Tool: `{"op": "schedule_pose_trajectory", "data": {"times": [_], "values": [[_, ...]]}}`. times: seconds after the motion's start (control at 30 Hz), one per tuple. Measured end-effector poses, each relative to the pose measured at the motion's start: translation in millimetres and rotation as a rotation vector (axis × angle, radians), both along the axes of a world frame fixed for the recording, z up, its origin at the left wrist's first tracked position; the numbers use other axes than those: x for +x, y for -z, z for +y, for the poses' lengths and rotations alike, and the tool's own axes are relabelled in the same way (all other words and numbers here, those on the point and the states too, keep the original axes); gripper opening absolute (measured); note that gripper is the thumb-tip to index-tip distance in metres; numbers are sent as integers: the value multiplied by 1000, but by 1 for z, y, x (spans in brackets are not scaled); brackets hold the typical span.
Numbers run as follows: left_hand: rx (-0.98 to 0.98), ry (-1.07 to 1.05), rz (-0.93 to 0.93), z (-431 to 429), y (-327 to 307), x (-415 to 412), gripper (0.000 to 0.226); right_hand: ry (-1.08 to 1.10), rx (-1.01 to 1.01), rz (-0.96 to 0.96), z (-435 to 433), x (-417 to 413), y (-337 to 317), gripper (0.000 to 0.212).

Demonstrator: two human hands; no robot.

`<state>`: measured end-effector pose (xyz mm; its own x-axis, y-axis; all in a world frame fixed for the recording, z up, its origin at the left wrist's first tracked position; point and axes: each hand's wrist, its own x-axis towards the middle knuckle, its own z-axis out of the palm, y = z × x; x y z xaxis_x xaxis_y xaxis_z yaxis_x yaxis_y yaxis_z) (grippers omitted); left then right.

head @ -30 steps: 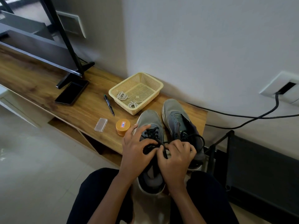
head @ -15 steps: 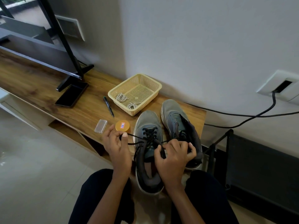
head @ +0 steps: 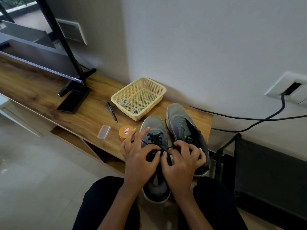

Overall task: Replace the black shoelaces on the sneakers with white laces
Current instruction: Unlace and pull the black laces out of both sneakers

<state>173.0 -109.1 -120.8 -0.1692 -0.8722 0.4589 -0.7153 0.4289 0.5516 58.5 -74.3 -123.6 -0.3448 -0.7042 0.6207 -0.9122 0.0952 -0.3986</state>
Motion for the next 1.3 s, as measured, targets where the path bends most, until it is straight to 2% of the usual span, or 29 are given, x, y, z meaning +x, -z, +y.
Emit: {"op": "schedule_pose_trajectory", "data": {"times": [0.13, 0.37, 0.47, 0.6, 0.67, 0.73, 0.8, 0.87, 0.93, 1.0, 1.17, 1.3], "values": [[43, 4, -14, -3, 6, 1, 21, -12, -17, 15, 0, 1, -1, 20], [89, -95, 231, 3, 7, -9, 13, 19, -12, 24, -1, 4, 0, 18], [92, -196, 352, 3, 5, -7, 14, 18, -20, 22, -1, 5, 1, 18], [111, -414, 592, -2, 0, 2, 35, 16, -12, 21, -1, 5, 1, 18], [204, -546, 764, -4, -1, 8, 25, 9, -11, 19, -2, 5, 1, 18], [320, -649, 858, -2, -5, 5, 12, 7, -12, 17, -2, 5, 1, 18], [232, -653, 728, 2, -9, 1, 23, 7, -16, 6, -2, 5, 1, 18], [43, -432, 444, 3, -10, -1, 38, 0, -17, 1, -2, 4, 1, 18], [-15, -183, 196, 4, -8, -3, 29, -12, -19, -2, -1, 3, 0, 19], [-1, -61, 51, 6, -4, -5, 20, -19, -21, -3, -1, 3, -1, 20], [41, -14, -49, -1, 4, 0, 10, -12, -21, 11, -2, 3, -1, 21], [119, -7, 66, 2, 6, -6, 9, 12, -27, -5, -2, 5, 1, 20]]}}
